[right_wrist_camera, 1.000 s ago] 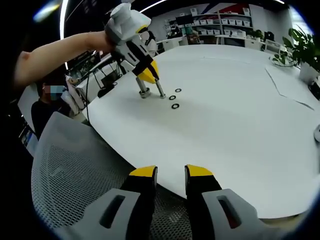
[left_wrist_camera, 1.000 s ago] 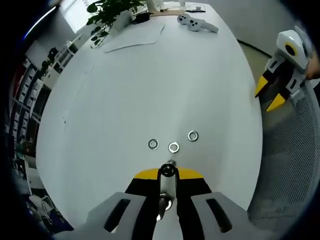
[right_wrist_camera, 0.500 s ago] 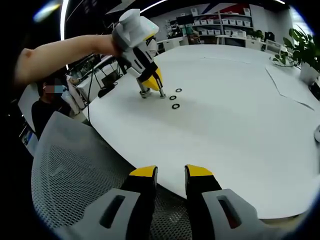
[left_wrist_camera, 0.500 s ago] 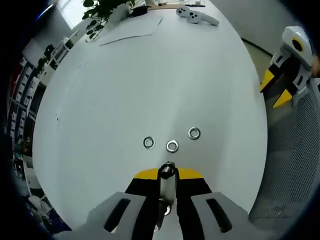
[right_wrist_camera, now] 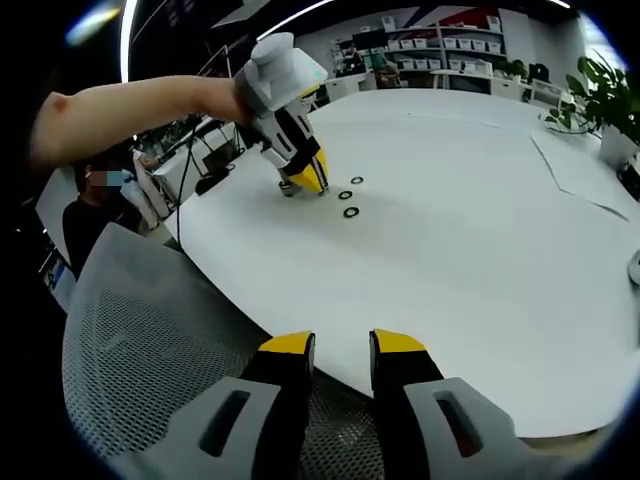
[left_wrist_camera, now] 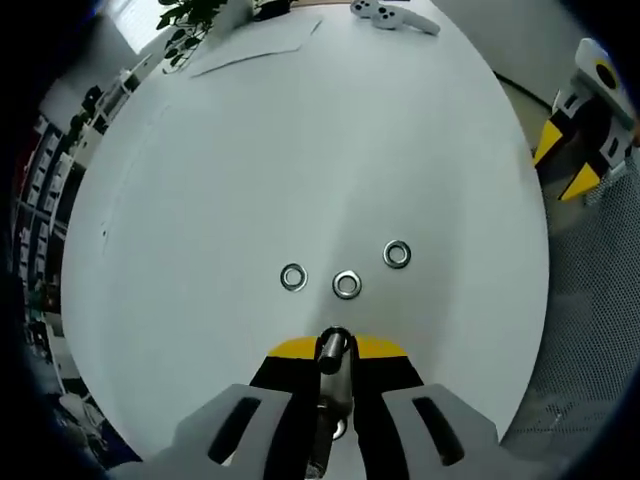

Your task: Place the washer onto the threaded stud by aligning its center hole with the stud, sliding it down to the base, and recovering from edge contact or off-axis alignment until the washer reaches the visible bottom stop.

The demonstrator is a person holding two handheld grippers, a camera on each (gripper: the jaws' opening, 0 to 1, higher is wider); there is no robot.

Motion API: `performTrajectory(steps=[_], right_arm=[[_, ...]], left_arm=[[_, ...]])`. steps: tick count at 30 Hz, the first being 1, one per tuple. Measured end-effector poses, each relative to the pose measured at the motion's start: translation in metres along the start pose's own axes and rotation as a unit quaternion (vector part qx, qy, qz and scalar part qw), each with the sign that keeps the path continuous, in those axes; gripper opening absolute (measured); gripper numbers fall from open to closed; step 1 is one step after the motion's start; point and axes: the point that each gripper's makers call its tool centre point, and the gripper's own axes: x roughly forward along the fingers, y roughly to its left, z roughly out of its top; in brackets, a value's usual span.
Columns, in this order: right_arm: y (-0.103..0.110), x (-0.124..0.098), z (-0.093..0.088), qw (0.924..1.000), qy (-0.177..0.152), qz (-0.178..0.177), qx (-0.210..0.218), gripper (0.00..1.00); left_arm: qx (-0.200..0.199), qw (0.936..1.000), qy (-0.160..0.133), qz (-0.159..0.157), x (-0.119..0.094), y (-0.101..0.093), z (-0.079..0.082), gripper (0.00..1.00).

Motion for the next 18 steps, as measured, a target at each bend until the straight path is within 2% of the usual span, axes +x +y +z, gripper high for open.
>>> performTrajectory(steps=[4, 6, 11, 18], right_arm=[[0.000, 0.000, 0.000, 1.0000, -0.001, -0.001, 0.001, 0.25], [0.000, 0.000, 0.001, 1.0000, -0.002, -0.001, 0.002, 0.25], [-0.001, 0.000, 0.001, 1.0000, -0.002, -0.002, 0.002, 0.25], [-0.001, 0.000, 0.001, 1.0000, -0.002, -0.002, 0.002, 0.25]], left_arm=[[0.014, 0.9999, -0.005, -0.006, 0.002, 0.000, 0.000, 0.09], [0.006, 0.9999, -0.004, -0.014, 0.001, -0.001, -0.001, 0.09], [0.014, 0.9998, -0.009, -0.007, -0.002, 0.001, -0.002, 0.19], [0.016, 0.9991, -0.037, 0.011, -0.020, 0.002, 0.007, 0.22]])
